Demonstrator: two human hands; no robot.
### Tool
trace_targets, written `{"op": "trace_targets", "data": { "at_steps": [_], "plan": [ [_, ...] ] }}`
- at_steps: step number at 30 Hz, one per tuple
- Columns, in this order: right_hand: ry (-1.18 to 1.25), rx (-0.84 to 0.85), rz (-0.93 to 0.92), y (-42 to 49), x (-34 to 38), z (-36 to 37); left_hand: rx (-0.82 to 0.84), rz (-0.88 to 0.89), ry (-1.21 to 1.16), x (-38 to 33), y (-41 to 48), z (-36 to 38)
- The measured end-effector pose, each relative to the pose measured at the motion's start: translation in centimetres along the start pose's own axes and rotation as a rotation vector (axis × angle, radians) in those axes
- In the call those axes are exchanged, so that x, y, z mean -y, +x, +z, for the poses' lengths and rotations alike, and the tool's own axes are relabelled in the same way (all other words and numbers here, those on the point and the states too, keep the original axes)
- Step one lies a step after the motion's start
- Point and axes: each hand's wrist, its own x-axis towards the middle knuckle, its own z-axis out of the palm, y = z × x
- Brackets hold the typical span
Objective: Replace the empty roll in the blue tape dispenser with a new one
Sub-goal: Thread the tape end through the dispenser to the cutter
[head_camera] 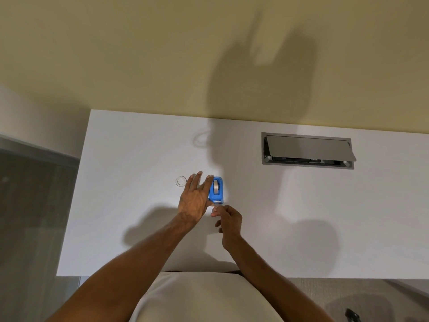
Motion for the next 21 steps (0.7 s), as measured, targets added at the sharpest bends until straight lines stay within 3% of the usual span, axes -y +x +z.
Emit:
{"op": "trace_targets", "data": {
  "at_steps": [21],
  "plan": [
    [-0.067, 0.035, 0.05, 0.72, 0.84, 0.12, -0.023, -0.032, -0.114, -0.49, -0.21, 0.3]
  ]
}}
